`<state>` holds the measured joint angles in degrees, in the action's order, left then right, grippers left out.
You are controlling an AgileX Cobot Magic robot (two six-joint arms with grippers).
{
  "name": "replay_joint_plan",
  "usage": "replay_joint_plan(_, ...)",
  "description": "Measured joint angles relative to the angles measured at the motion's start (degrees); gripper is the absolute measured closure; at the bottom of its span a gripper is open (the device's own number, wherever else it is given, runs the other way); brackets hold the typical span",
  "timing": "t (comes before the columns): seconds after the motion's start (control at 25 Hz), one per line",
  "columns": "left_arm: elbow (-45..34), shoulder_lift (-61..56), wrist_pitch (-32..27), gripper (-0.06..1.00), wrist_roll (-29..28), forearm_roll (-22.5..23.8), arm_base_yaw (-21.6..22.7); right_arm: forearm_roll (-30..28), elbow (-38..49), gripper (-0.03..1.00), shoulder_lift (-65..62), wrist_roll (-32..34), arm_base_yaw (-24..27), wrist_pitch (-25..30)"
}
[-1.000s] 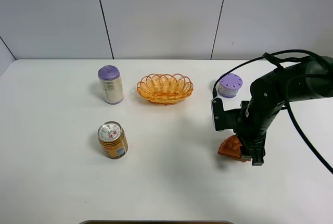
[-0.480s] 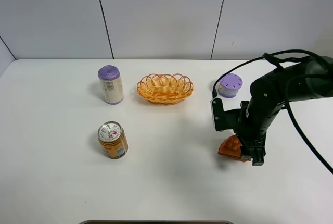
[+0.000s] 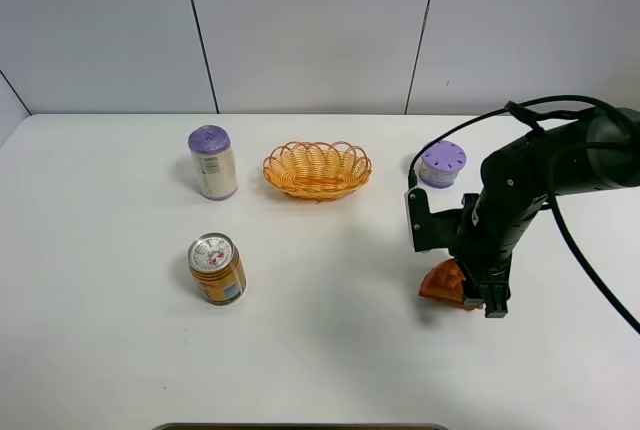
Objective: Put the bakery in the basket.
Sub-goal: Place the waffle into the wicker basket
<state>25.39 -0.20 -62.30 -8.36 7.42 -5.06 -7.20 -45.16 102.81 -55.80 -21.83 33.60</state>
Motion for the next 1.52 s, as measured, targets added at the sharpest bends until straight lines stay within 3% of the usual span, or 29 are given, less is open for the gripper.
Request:
replay_joint_plan(0.56,0.00,0.00,0.00,-0.04,0.00,0.00,0.00,-0.37,0.00,0.32,-7.49,0.49,0.00,2.09)
replay_joint_plan(0.96,0.00,0.00,0.00,-0.04,0.00,0.00,0.00,-0.18,0.05,0.32,-18.44,9.59,0.00,1.51)
replay_joint_plan(1.24,0.00,0.00,0.00,-0.04,0.00,0.00,0.00,0.08,0.05,0.32,-24.23,22.73,0.00,-5.41)
replay_joint_plan(1.52,0.00,0.00,0.00,-0.04,0.00,0.00,0.00,1.38,0.05,0.32,-24.78,40.12,-1.94,-18.20)
